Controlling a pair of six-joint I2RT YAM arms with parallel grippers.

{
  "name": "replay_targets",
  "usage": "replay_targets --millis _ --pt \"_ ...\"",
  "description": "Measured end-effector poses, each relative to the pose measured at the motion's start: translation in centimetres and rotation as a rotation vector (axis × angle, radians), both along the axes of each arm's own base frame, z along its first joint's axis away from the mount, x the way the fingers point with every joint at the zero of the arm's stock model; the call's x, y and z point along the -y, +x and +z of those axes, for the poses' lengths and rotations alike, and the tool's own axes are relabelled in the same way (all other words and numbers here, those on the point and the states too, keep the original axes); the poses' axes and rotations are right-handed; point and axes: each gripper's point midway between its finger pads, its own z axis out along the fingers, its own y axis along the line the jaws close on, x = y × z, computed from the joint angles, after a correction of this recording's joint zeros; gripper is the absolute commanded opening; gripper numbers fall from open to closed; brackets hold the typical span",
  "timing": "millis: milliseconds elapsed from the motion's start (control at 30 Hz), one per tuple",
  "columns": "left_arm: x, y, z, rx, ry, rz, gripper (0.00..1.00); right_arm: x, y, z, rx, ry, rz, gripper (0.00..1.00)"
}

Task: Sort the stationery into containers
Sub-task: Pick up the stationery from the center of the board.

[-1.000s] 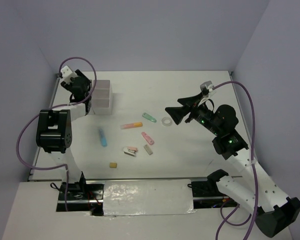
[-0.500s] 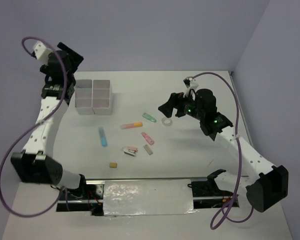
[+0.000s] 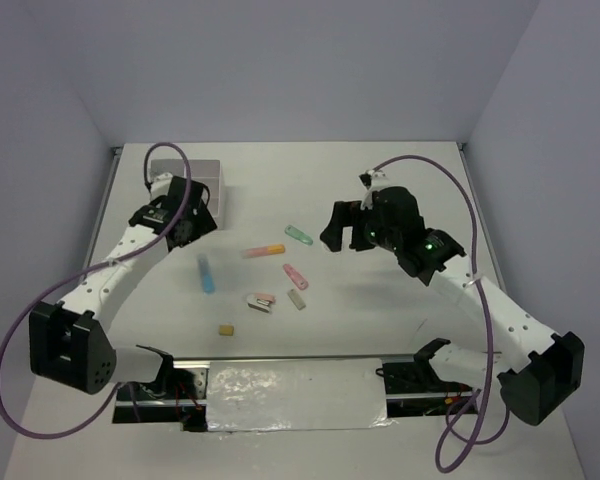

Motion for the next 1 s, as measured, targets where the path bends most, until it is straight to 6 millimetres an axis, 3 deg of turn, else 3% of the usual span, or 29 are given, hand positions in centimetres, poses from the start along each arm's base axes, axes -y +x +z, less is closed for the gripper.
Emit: replay_targets --millis 67,133,267,367,467,600,767,867,1000 --pt "1.2 -1.7 -1.8 -0.067 0.022 -0.049 0.99 -0.8 -0.9 -0.5 0.0 -0.034 0.032 0.99" --pt "1.7 -2.6 -2.1 -0.077 0.027 -0.071 0.99 -1.7 -1.9 -1.1 -0.008 -0.077 0.078 0.98" --pt "2.5 -3.5 -0.5 -0.023 0.012 -0.108 0.99 -5.4 -1.9 -1.7 0.001 -0.19 0.237 0.98" --pt "2.9 -4.1 1.1 0.027 -0.003 -0.14 0.99 -8.6 -1.1 -3.3 0.039 -0.29 0.412 0.99" --pt "2.9 -5.0 2.8 0.059 0.002 -0.185 0.99 -10.5 0.9 -6.1 0.054 -0.393 0.517 1.0" --pt "2.8 -5.8 4.6 0.102 0.013 -0.252 0.99 -13.0 5.3 -10.4 0.073 -0.522 0.614 0.98" --pt "3.0 -6.1 5.0 0.111 0.049 -0.332 0.99 -16.3 10.4 -16.0 0.072 -0.643 0.748 0.89" --pt "2.3 -6.2 3.6 0.077 0.064 -0.345 0.99 -16.9 11.2 -18.6 0.048 -0.677 0.809 0.87" --pt "0.4 -6.2 2.5 0.058 0.051 -0.311 0.99 -17.0 10.4 -18.9 0.036 -0.649 0.86 0.87"
